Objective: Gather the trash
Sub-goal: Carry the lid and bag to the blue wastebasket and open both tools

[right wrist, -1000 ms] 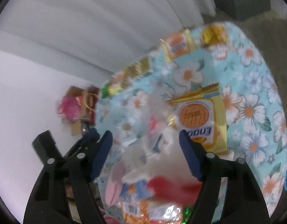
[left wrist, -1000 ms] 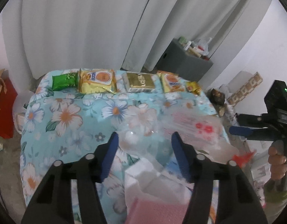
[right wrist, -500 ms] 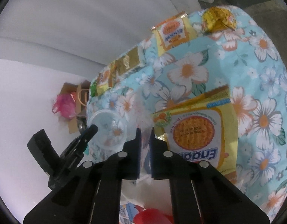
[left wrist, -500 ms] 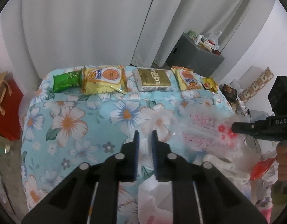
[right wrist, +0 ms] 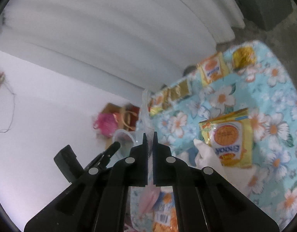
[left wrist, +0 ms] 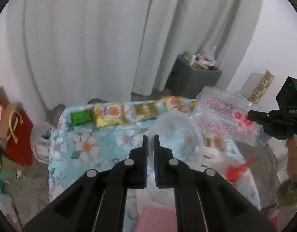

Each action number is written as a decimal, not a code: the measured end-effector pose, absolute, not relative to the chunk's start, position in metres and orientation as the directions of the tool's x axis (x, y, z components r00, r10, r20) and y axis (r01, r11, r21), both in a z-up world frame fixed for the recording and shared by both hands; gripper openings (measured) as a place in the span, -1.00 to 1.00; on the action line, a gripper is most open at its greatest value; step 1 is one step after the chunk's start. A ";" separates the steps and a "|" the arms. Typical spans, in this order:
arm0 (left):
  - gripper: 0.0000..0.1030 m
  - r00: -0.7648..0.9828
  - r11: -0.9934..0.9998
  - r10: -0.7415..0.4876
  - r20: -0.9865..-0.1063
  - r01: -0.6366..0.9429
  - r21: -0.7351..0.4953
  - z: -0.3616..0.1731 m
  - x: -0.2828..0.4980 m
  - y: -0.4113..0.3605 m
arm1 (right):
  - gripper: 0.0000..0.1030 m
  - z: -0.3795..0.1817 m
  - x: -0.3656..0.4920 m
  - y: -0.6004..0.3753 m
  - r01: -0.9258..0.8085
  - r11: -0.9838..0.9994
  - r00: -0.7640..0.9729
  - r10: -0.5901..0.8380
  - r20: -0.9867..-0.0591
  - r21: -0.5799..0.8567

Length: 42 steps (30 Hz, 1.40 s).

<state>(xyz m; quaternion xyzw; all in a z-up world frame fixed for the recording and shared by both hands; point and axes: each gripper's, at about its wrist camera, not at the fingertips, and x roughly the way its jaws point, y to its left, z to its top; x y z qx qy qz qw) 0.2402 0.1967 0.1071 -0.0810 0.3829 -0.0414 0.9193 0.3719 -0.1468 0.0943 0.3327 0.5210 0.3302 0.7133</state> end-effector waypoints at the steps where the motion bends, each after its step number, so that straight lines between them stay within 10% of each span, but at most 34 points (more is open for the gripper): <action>1: -0.90 0.711 0.984 -0.149 -0.687 0.035 -0.177 0.116 0.234 0.188 | -0.96 0.101 0.364 -0.155 -0.135 0.557 0.259 0.818 -0.514 0.819; 16: -0.90 0.493 0.798 -0.518 -0.699 0.572 -0.188 0.149 0.209 -0.100 | -0.96 0.098 0.137 -0.410 0.101 0.621 0.762 0.454 -0.462 0.777; 25: -0.90 0.097 0.630 -0.477 -0.874 0.731 -0.262 0.027 0.233 -0.348 | -0.96 -0.040 0.037 -0.546 0.589 0.461 0.734 0.040 -0.678 0.664; 32: -0.90 0.007 0.611 -0.361 -0.933 0.758 -0.230 -0.078 0.249 -0.470 | -0.95 -0.164 0.036 -0.606 0.740 0.260 0.633 0.045 -0.773 0.621; 36: -0.89 0.014 0.634 -0.309 -0.951 0.748 -0.195 -0.129 0.258 -0.494 | -0.77 -0.229 0.060 -0.630 0.766 0.194 0.603 0.114 -0.789 0.613; 38: -0.82 0.014 0.637 -0.284 -0.959 0.750 -0.177 -0.149 0.259 -0.501 | -0.14 -0.256 0.073 -0.641 0.795 0.176 0.566 0.129 -0.814 0.580; 42: -0.42 0.027 0.664 -0.244 -0.969 0.733 -0.147 -0.168 0.260 -0.505 | -0.04 -0.267 0.068 -0.643 0.849 0.171 0.490 0.104 -0.866 0.501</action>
